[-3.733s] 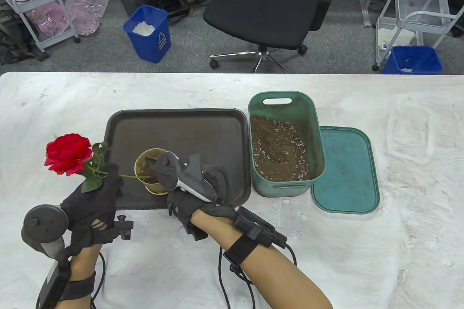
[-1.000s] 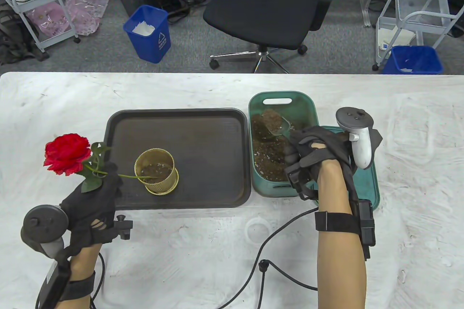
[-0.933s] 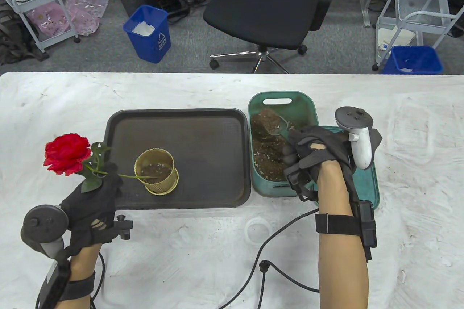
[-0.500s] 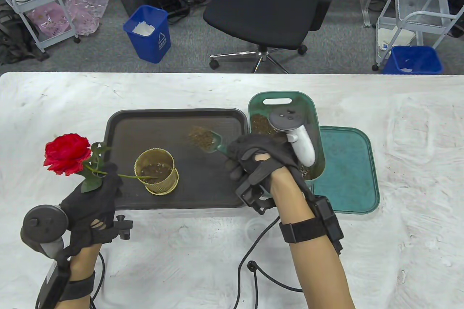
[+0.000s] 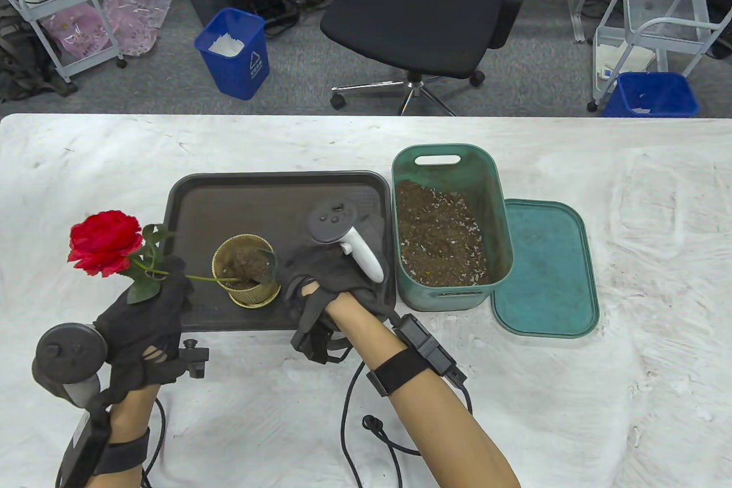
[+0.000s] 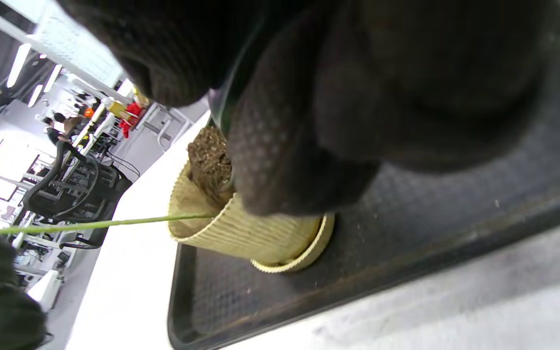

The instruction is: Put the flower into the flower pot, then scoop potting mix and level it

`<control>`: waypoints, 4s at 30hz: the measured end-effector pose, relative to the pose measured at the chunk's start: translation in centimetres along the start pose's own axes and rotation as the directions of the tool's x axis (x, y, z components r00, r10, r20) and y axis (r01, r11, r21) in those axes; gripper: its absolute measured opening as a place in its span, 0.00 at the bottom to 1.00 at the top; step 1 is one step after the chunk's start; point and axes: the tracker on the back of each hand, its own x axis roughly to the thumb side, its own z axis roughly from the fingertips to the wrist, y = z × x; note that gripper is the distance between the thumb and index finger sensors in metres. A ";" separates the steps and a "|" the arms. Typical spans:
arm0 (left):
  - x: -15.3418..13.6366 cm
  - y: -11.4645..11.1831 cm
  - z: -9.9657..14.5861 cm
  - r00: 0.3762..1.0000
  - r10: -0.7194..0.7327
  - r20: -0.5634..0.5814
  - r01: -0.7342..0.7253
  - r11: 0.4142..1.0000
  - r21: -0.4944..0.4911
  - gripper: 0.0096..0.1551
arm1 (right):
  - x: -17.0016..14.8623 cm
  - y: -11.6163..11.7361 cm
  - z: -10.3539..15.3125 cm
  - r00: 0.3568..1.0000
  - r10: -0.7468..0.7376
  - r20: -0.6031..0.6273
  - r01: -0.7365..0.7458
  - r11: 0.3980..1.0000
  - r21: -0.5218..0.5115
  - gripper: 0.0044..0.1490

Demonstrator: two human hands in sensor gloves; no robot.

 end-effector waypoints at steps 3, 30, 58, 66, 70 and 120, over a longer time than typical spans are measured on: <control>0.0 0.0 0.0 1.000 0.001 -0.002 -0.001 1.000 0.001 0.23 | 1.8 0.8 1.1 0.975 0.211 0.066 -0.202 0.972 -0.124 0.34; 0.0 0.1 0.0 1.000 -0.007 0.003 0.007 1.000 0.003 0.22 | -3.0 -15.1 8.6 0.898 0.330 -0.293 -0.441 0.680 -0.586 0.33; -0.1 0.1 -0.1 1.000 -0.006 -0.006 0.006 1.000 0.009 0.22 | -14.6 -16.0 0.4 0.774 0.273 -0.571 -0.298 0.953 0.051 0.32; 0.0 0.1 -0.1 1.000 -0.004 -0.007 0.005 1.000 0.009 0.23 | -15.3 -16.1 0.7 0.873 0.069 -0.482 -0.065 0.998 0.025 0.32; -0.1 0.0 -0.1 1.000 -0.002 -0.006 0.002 1.000 0.006 0.22 | -15.3 -15.8 0.3 0.888 0.002 -0.459 0.005 1.000 0.013 0.33; -0.1 0.0 -0.1 1.000 0.019 -0.012 -0.019 1.000 -0.001 0.22 | -16.9 -19.0 7.6 0.759 -0.638 -0.127 0.542 0.728 -0.419 0.33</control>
